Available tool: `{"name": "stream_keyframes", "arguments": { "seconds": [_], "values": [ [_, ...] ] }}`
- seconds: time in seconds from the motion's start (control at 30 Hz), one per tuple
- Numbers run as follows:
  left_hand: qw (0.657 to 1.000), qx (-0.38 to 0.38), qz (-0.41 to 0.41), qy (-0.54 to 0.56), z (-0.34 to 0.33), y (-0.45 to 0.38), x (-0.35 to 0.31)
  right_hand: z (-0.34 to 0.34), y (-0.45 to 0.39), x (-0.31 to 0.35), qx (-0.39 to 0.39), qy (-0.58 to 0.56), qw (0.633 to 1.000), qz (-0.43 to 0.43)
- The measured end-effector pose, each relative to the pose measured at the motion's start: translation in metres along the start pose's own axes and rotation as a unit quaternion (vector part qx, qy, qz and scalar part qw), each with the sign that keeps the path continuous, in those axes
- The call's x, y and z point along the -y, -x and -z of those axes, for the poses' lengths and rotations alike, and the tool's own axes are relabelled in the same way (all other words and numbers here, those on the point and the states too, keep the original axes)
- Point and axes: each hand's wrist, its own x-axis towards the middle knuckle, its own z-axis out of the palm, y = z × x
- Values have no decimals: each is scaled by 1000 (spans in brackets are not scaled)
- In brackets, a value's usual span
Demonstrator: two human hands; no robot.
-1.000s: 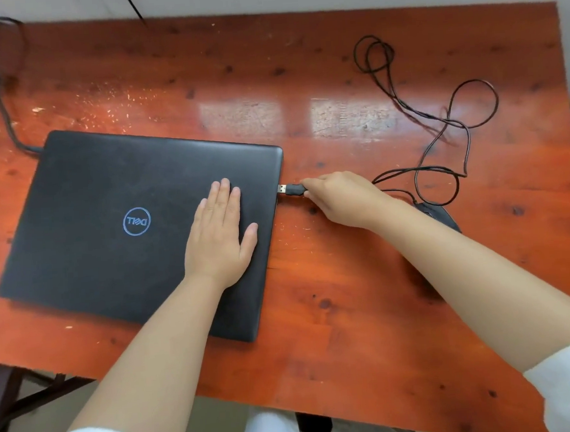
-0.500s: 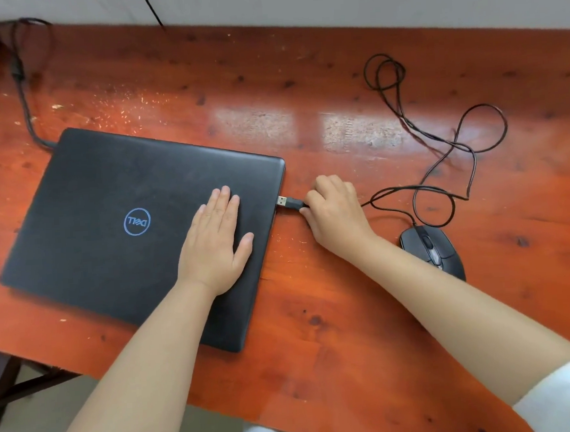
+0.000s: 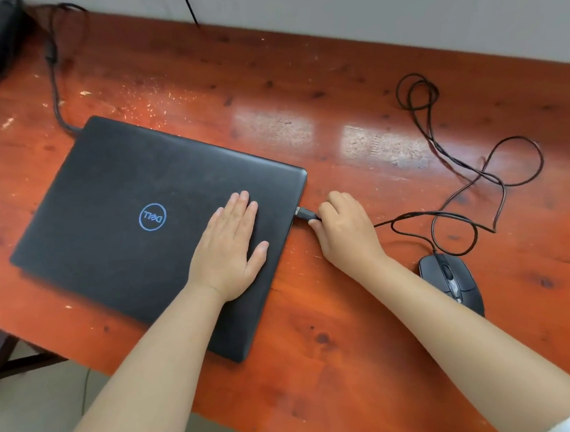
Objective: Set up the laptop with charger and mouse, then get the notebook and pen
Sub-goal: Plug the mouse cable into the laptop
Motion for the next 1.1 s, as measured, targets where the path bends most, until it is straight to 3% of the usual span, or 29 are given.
{"name": "stream_keyframes", "arguments": {
  "seconds": [0.23, 0.53, 0.7, 1.0, 1.1],
  "values": [
    [1000, -1, 5, -2, -2, 0, 2, 12, -19, -16, 100, 12, 993, 59],
    [1000, -10, -4, 1, -2, 0, 1, 16, -14, -7, 53, 10, 997, 64],
    [1000, 10, 13, -18, 1, 2, -5, 20, -12, -7, 79, 22, 993, 83],
    [999, 6, 11, -30, 2, 2, -6, 14, -6, -5, 32, 4, 999, 40],
    [1000, 0, 12, -25, 3, 2, -6, 16, -7, 0, 91, 35, 995, -5]
  ]
}}
